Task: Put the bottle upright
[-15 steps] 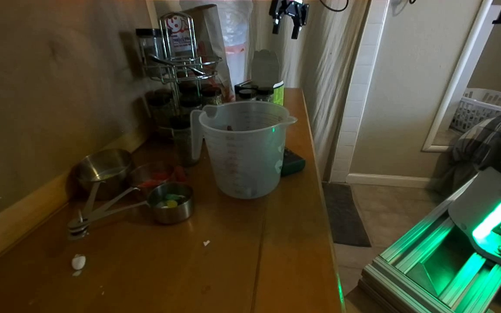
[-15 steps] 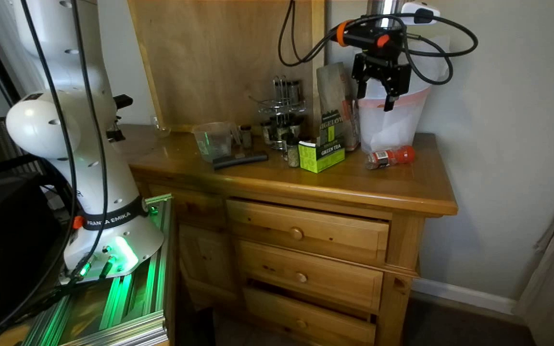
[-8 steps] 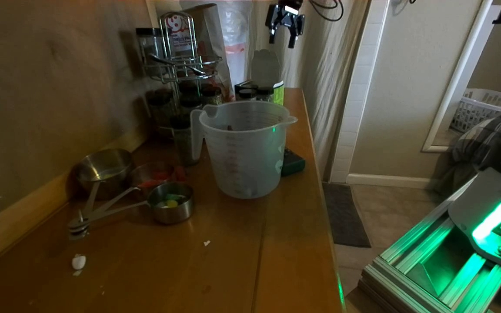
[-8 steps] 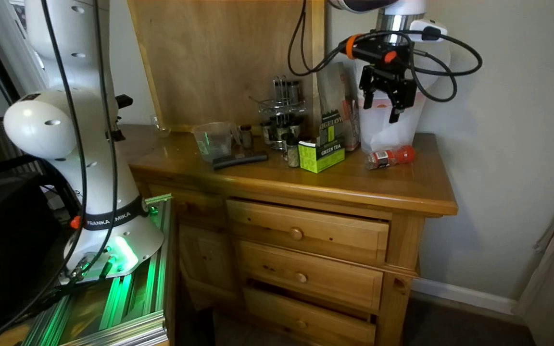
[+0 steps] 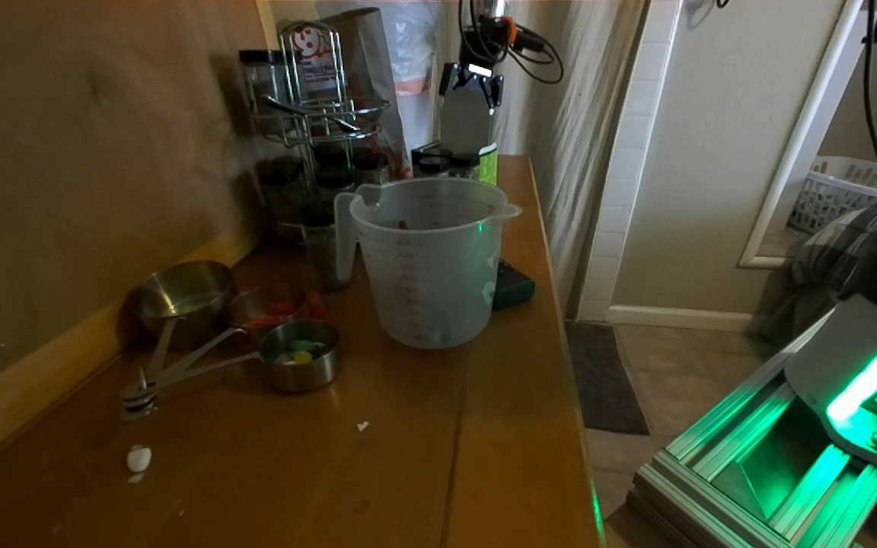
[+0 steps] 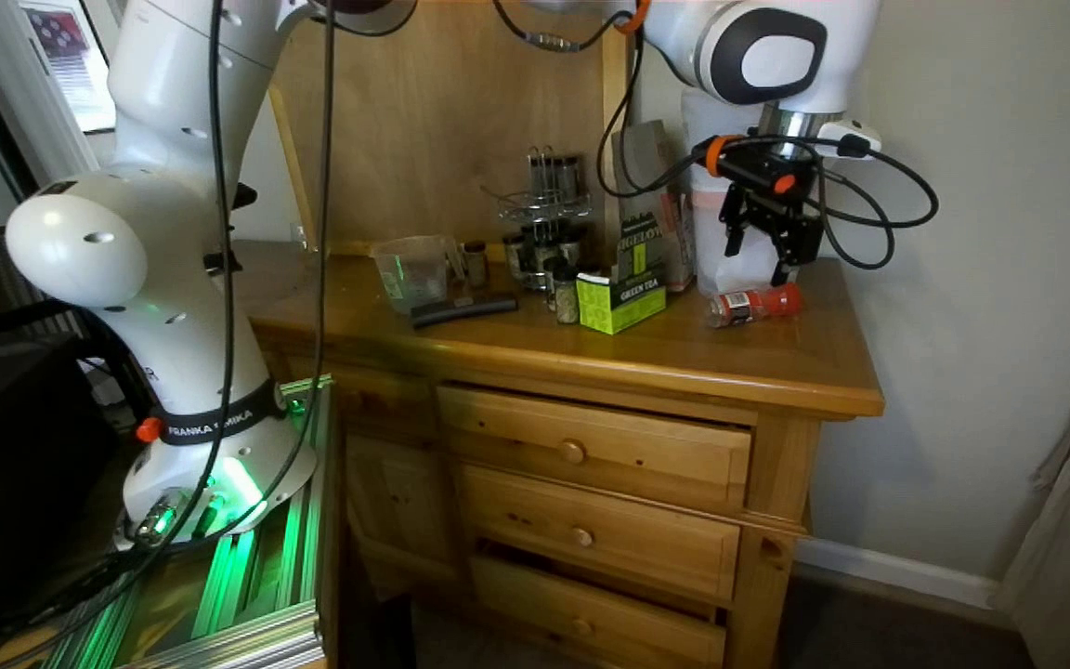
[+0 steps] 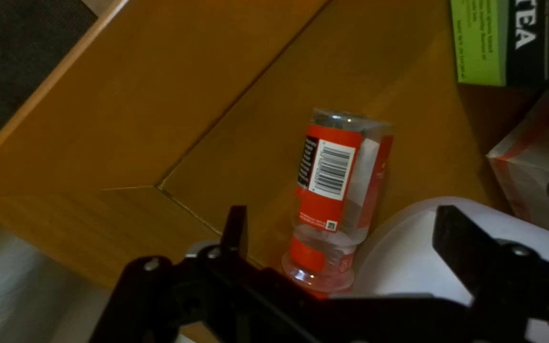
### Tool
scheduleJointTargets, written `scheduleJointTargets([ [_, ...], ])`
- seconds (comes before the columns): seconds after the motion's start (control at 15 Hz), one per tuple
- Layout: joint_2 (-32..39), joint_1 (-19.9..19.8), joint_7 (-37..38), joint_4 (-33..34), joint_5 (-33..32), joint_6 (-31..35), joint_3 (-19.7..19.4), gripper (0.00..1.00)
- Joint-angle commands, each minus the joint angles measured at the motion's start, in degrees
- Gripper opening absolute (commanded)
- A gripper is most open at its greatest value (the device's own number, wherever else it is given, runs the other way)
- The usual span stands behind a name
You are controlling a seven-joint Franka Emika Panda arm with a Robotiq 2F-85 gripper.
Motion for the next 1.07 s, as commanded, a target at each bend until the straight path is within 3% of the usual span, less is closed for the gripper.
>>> scheduleJointTargets([
  [0.0, 6.0, -0.7, 1.8, 8.8, -2.1, -5.0, 2.1, 1.00],
  [0.2, 9.1, -0.8, 2.6, 12.7, -2.9, -9.4, 2.4, 1.00],
  [0.33, 10.9, -0.7, 2.7, 15.2, -3.2, -11.9, 2.6, 0.93],
  [0.53, 13.2, -0.7, 2.9, 18.7, -3.7, -15.4, 2.7, 0.91],
  [0.6, 13.9, -0.7, 2.7, 19.7, -3.7, -16.5, 2.8, 0.82],
  [0.67, 14.5, -0.7, 2.7, 20.8, -3.8, -17.8, 2.8, 0.66],
  [0.8, 15.6, -0.6, 2.5, 22.8, -4.0, -20.1, 3.0, 0.57],
  [1.0, 16.2, -0.6, 2.5, 24.6, -4.1, -22.6, 3.1, 0.35],
])
